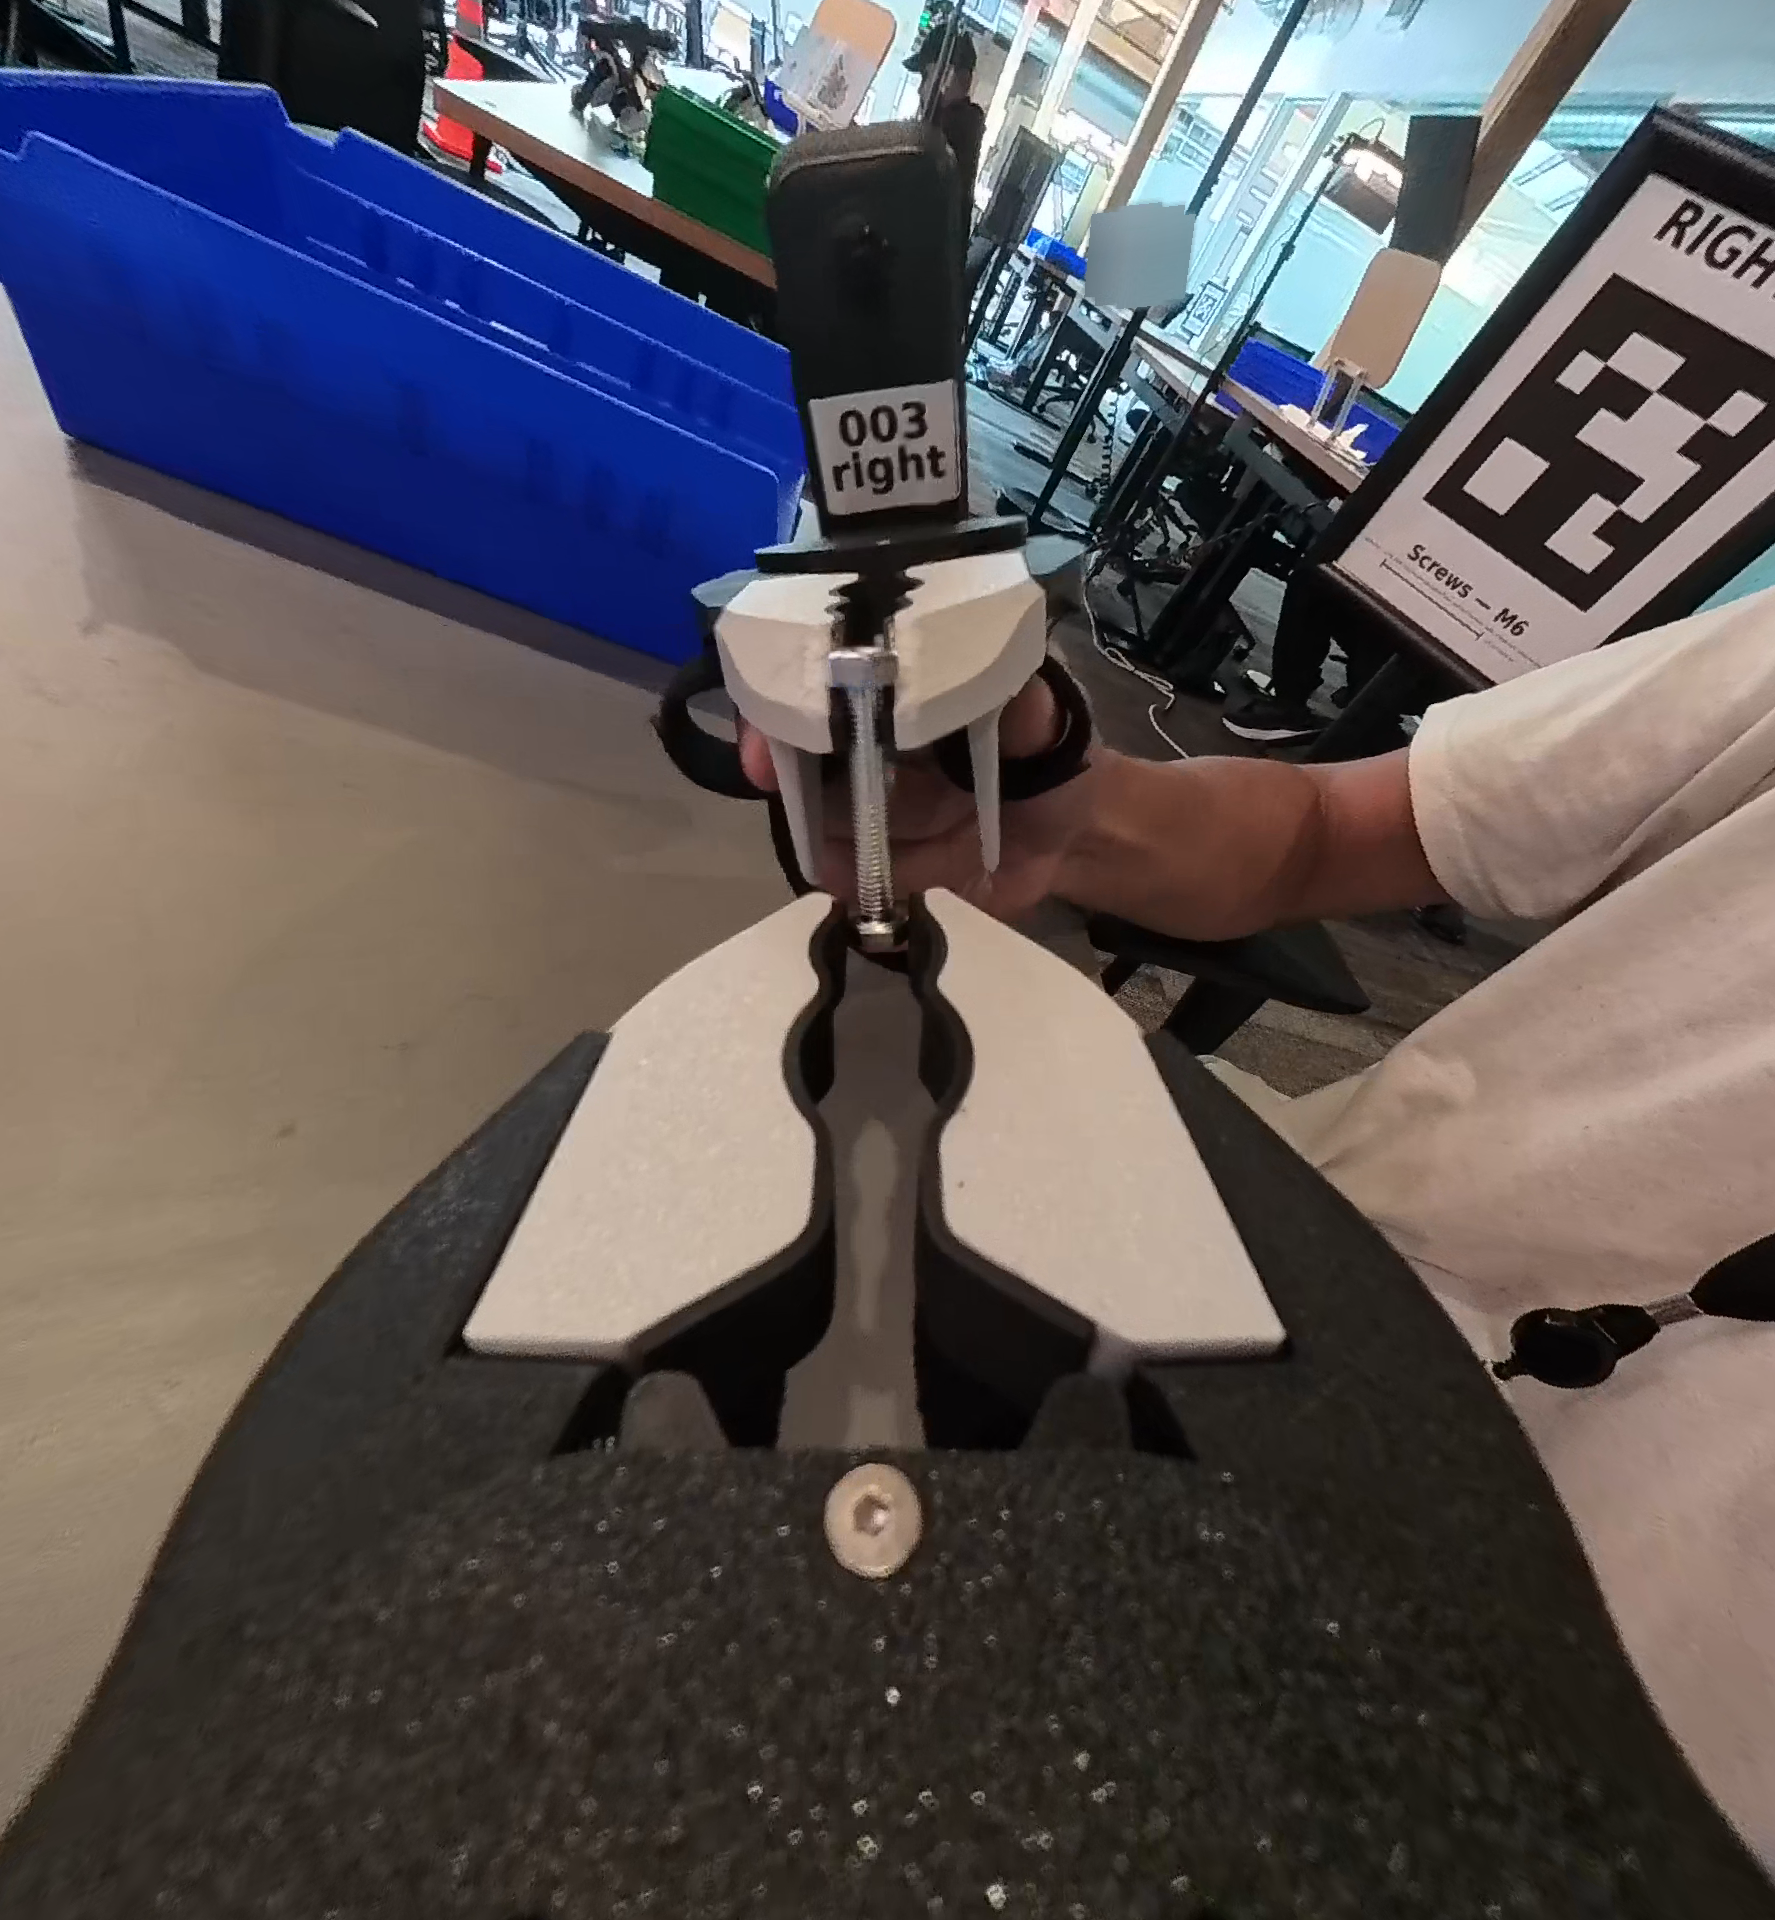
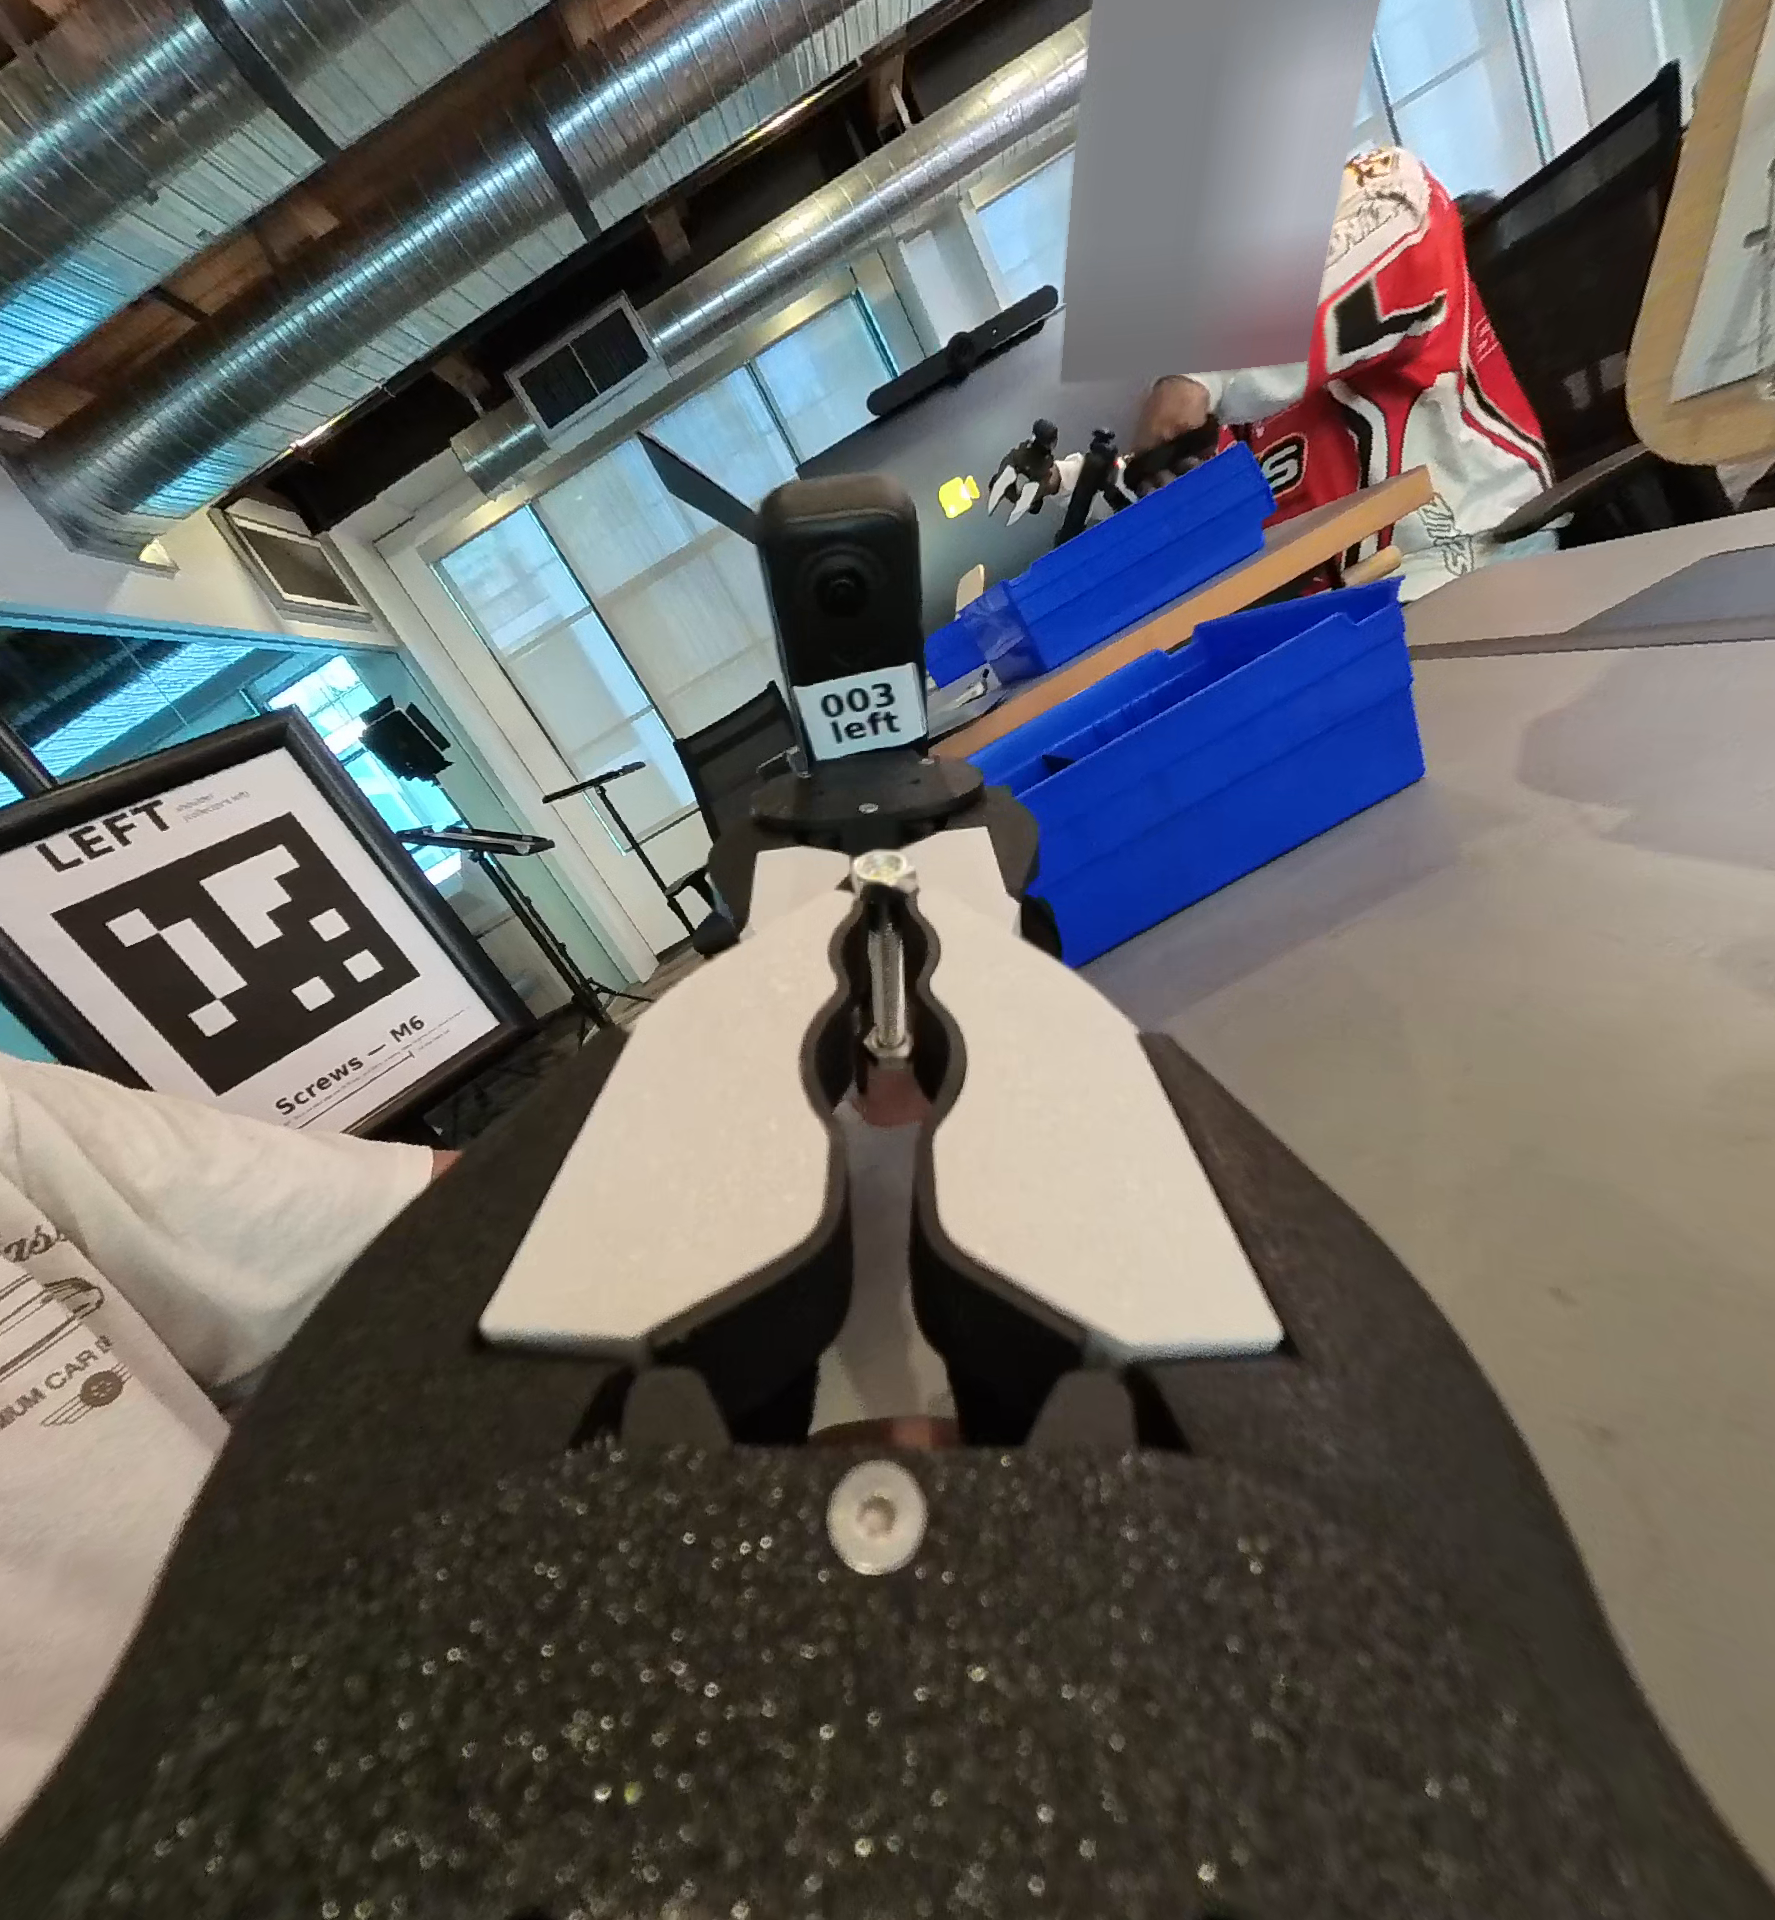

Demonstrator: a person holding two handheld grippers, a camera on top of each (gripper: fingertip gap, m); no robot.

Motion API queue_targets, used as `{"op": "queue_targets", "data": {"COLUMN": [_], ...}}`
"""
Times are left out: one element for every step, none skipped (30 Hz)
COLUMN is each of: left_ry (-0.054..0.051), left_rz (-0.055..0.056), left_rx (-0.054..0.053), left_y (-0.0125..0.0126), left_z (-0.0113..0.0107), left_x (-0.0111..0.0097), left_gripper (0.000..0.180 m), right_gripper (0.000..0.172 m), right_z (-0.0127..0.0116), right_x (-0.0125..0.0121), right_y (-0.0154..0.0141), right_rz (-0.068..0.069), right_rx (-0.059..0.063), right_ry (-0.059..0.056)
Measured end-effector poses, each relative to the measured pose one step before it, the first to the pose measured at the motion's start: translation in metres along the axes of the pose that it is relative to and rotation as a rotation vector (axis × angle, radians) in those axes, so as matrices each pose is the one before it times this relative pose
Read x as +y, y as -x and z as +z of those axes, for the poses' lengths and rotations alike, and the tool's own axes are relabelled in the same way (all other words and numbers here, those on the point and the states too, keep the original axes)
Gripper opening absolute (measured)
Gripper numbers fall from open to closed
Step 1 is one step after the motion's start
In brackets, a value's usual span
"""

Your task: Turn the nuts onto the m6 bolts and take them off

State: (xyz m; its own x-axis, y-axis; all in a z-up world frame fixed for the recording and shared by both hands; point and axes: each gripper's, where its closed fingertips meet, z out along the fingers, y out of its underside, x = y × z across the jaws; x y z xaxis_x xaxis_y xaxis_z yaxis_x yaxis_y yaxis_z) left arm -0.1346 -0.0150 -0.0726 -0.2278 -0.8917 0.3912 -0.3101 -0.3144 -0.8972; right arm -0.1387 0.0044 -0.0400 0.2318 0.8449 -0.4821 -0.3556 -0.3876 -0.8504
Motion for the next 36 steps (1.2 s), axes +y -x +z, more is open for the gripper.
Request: {"op": "queue_targets", "data": {"left_ry": [-0.0002,0.0005,-0.0026,-0.0019,0.0024,0.0042,0.0057,0.0008,-0.0026,-0.0062,-0.0096,-0.0041,-0.0017,0.0026,0.0074,0.0051,0.0051,0.0063,0.0043,0.005,0.0022,-0.0016,-0.0003,0.0014,-0.0042,-0.0027,-0.0001,-0.0001,0.012,0.0136,0.0146,0.0181,0.0142,0.0097,-0.0036,-0.0172], "left_rz": [0.0004,0.0011,0.0021,0.002,0.001,0.0005,0.0004,0.0006,-0.0007,-0.0054,-0.0064,-0.0063,-0.0038,-0.0005,0.0003,0.0004,0.0003,0.0012,0.0043,0.0035,0.0006,0.0024,0.0065,0.0069,0.0038,0.005,0.0094,0.0144,0.0177,0.0194,0.0249,0.0262,0.0177,0.0061,-0.0061,-0.0171], "left_rx": [0.0051,0.0126,0.0099,0.0046,0.0033,0.0044,0.0066,0.0046,0.0102,0.0241,0.0252,0.0239,0.0121,0.0036,0.0039,0.0018,0.0019,0.0027,-0.0093,-0.0141,-0.0175,-0.0328,-0.0451,-0.055,-0.0701,-0.0542,-0.053,-0.0669,-0.0472,-0.0514,-0.0538,-0.0252,-0.0117,-0.0026,0.0159,0.0324], "left_y": [-0.00072,-0.00224,-0.00213,-0.00124,-0.00072,-0.00072,-0.00098,-0.00085,-0.00162,-0.00359,-0.00377,-0.00339,-0.00171,-0.0006,-0.00069,-0.00029,-0.00032,-0.00052,0.0009,0.00196,0.00271,0.00513,0.00692,0.00843,0.01109,0.00829,0.00706,0.00816,0.00467,0.00468,0.00434,-0.00005,-0.00104,-0.00089,-0.00221,-0.00311], "left_z": [-0.0006,-0.00017,0.00015,0.00038,0.00052,0.00063,0.00077,0.00058,0.00045,-0.00002,-0.00023,-0.00029,-0.00014,0.0003,0.00066,0.00087,0.0011,0.00103,0.00082,0.00056,0.00019,-0.00045,-0.00102,-0.00087,-0.00119,-0.00045,0.00023,0.00069,0.00204,0.00248,0.00251,0.0026,0.00239,0.00173,0.00013,-0.00168], "left_x": [0.00005,0.00017,-0.00023,-0.00018,0.00043,0.00054,0.00089,0.0001,-0.0004,-0.00115,-0.00153,-0.00064,-0.00014,0.00065,0.00122,0.00085,0.00081,0.00081,0.00077,0.00087,0.00048,-0.00021,-0.00014,0.00016,-0.00053,-0.0006,-0.00021,-0.00019,0.00151,0.00194,0.00179,0.00227,0.00222,0.00158,-0.00057,-0.00288], "left_gripper": [0.01,0.01,0.01,0.01,0.01,0.01,0.01,0.01,0.01,0.01,0.01,0.01,0.01,0.01,0.01,0.01,0.01,0.011,0.01,0.01,0.01,0.01,0.01,0.01,0.01,0.01,0.01,0.01,0.01,0.01,0.01,0.01,0.011,0.011,0.011,0.011], "right_gripper": [0.005,0.01,0.023,0.037,0.043,0.044,0.047,0.047,0.046,0.042,0.038,0.034,0.031,0.027,0.027,0.025,0.02,0.011,0.01,0.01,0.01,0.009,0.009,0.01,0.009,0.01,0.01,0.01,0.01,0.01,0.01,0.01,0.01,0.01,0.01,0.01], "right_z": [0.00007,-0.00041,-0.00029,-0.00028,-0.00062,-0.00068,-0.00021,0.00002,0.00017,-0.00031,-0.00079,-0.00065,-0.00023,0.00025,0.00056,0.00067,0.00095,0.00036,0.00001,-0.00019,-0.00097,-0.00147,-0.00133,-0.00129,-0.0008,-0.00003,0.00018,0.00002,0.00035,-0.0003,-0.00034,-0.00013,-0.00035,0.00009,0.00008,-0.00072], "right_x": [0.00058,-0.00007,-0.00024,-0.00024,-0.00181,-0.00312,-0.00256,-0.00101,0.00024,-0.00077,-0.00162,-0.00098,0.00018,0.00142,0.00161,0.00163,0.00308,0.0022,0.00034,0.00057,0.00003,-0.00124,-0.00107,-0.00037,-0.00109,-0.00052,0.00027,0.00019,0.00165,0.00248,0.00215,0.0015,0.00128,0.00077,-0.00094,-0.00324], "right_y": [0.0005,0.00028,-0.00153,0.00092,0.00442,0.00508,0.00199,0.00018,0.00164,0.00443,0.00437,0.00297,0.00216,0.00133,0.00006,0.00047,0.00038,-0.00229,-0.00247,-0.0024,-0.00496,-0.0059,-0.00643,-0.00938,-0.00846,-0.00675,-0.00719,-0.00685,-0.00571,-0.00744,-0.00551,-0.00164,-0.00076,0.00149,0.00417,0.00626], "right_rz": [-0.0063,-0.0181,-0.0088,0.0064,0.0209,0.0275,0.0231,0.0146,0.0092,0.0107,0.0175,0.0191,0.0146,0.0061,-0.0014,-0.0077,-0.0075,-0.0103,-0.0169,-0.0009,-0.0027,-0.0215,-0.03,-0.0335,-0.031,-0.0274,-0.0166,0.0005,0.0144,0.0236,0.0214,0.0193,0.0182,0.0143,0.0103,0.0047], "right_rx": [-0.0007,0.0,0.0097,-0.0127,-0.0386,-0.0427,-0.0204,-0.0075,-0.0184,-0.0376,-0.0388,-0.0296,-0.0223,-0.0145,-0.0018,-0.0015,-0.0008,0.0181,0.0202,0.0175,0.037,0.0516,0.0617,0.0881,0.0872,0.0772,0.0796,0.0763,0.0618,0.0683,0.0498,0.0168,0.0056,-0.0135,-0.0396,-0.0613], "right_ry": [0.0069,0.0062,0.007,0.0094,-0.0037,-0.0162,-0.0171,-0.008,-0.0019,-0.0081,-0.0132,-0.0072,0.0027,0.0095,0.01,0.007,0.0177,0.0143,-0.0007,0.0075,0.0094,0.0003,0.0019,0.0085,0.0012,0.0034,0.0078,0.0027,0.0058,0.0076,0.0009,-0.0029,0.0013,0.0033,-0.0033,-0.0183]}}
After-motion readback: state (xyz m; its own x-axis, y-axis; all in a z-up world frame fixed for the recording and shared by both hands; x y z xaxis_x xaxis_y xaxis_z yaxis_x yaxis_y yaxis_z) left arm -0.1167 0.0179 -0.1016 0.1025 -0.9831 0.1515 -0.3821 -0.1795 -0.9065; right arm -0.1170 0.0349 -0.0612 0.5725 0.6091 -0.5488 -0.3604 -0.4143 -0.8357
